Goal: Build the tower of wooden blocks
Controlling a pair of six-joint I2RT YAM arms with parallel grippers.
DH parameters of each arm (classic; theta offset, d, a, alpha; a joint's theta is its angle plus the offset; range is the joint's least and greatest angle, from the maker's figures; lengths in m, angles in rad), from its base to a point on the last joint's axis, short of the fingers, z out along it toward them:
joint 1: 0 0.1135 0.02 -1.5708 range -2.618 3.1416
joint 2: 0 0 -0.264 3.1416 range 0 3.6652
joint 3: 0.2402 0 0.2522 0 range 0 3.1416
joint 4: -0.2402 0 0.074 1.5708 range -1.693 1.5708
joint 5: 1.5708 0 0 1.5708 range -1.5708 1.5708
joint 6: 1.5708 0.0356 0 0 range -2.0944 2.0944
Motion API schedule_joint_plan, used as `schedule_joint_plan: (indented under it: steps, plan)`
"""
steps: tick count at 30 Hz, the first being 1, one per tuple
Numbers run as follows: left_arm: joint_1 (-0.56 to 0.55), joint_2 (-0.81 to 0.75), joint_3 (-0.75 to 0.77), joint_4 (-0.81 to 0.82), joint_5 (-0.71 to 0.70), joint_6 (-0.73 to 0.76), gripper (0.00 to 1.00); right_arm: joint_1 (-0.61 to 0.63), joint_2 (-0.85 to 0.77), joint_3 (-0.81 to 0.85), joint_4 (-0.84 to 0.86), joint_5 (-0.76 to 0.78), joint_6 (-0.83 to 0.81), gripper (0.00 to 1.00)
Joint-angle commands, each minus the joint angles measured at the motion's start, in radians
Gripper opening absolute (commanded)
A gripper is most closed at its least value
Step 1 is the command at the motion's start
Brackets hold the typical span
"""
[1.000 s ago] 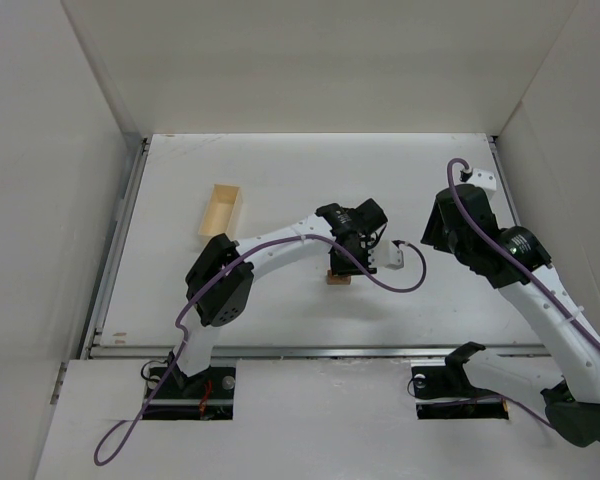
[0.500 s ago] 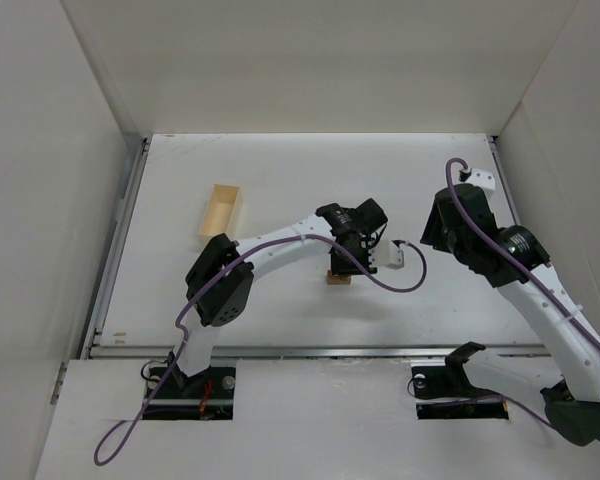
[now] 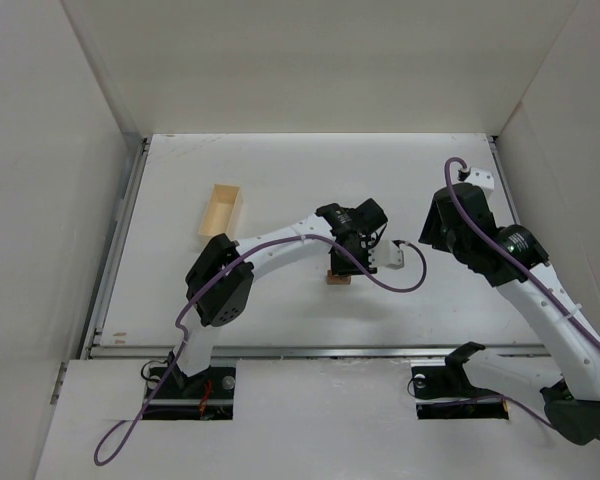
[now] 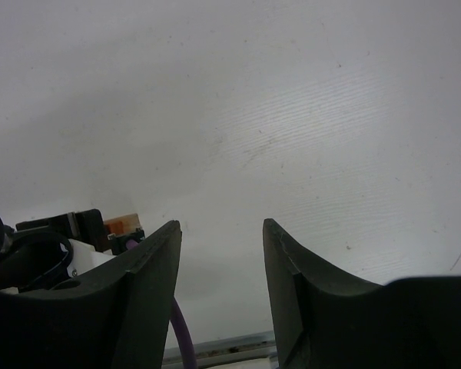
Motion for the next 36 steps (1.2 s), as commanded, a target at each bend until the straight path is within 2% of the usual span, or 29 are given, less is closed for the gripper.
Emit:
schedule_joint_plan:
  steps: [1, 7, 12, 15, 17, 22, 36]
  plan:
    - [0.004, -0.006, 0.009, -0.03, 0.021, 0.018, 0.24, 0.0, -0.006, -0.006, 0.047, -0.001, 0.0, 0.53]
    - [0.004, -0.006, 0.028, -0.04, 0.021, 0.018, 0.3, 0.0, 0.003, -0.006, 0.056, -0.01, -0.009, 0.53]
    - [0.004, -0.006, 0.028, -0.04, 0.011, 0.018, 0.43, 0.0, 0.003, -0.006, 0.056, -0.01, -0.009, 0.53]
    - [0.004, -0.006, 0.028, -0.04, 0.011, 0.018, 0.47, 0.0, 0.003, -0.006, 0.056, -0.01, -0.009, 0.53]
    - [0.004, -0.006, 0.028, -0.031, 0.011, 0.018, 0.52, 0.0, 0.003, -0.015, 0.056, -0.01, -0.009, 0.53]
    - [0.004, -0.006, 0.028, -0.031, 0.002, 0.018, 0.56, 0.0, 0.003, -0.015, 0.056, -0.01, -0.009, 0.53]
    - [0.013, -0.015, 0.028, -0.011, -0.039, 0.0, 0.56, 0.0, -0.006, -0.015, 0.056, -0.01, -0.009, 0.53]
